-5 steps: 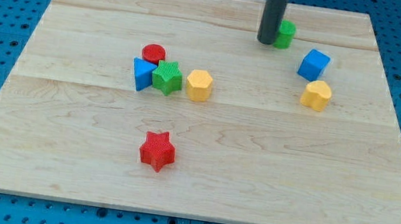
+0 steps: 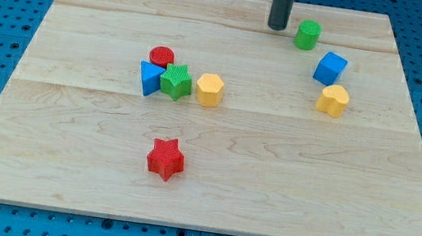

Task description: Slide green circle towards the top right

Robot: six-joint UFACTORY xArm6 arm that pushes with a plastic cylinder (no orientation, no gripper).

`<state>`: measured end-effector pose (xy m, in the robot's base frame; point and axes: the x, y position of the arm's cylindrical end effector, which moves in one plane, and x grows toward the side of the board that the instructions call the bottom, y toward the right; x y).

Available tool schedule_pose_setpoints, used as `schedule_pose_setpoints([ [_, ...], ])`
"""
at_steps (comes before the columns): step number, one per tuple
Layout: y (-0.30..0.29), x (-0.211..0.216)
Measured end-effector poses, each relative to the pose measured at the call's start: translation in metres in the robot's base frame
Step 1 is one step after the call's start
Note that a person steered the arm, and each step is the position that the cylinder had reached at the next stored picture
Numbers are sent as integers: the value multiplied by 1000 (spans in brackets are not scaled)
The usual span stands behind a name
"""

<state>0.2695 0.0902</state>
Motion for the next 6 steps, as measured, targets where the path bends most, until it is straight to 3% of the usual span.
schedule_pose_setpoints([
  [4, 45, 10],
  [5, 35, 9],
  [6, 6, 40],
])
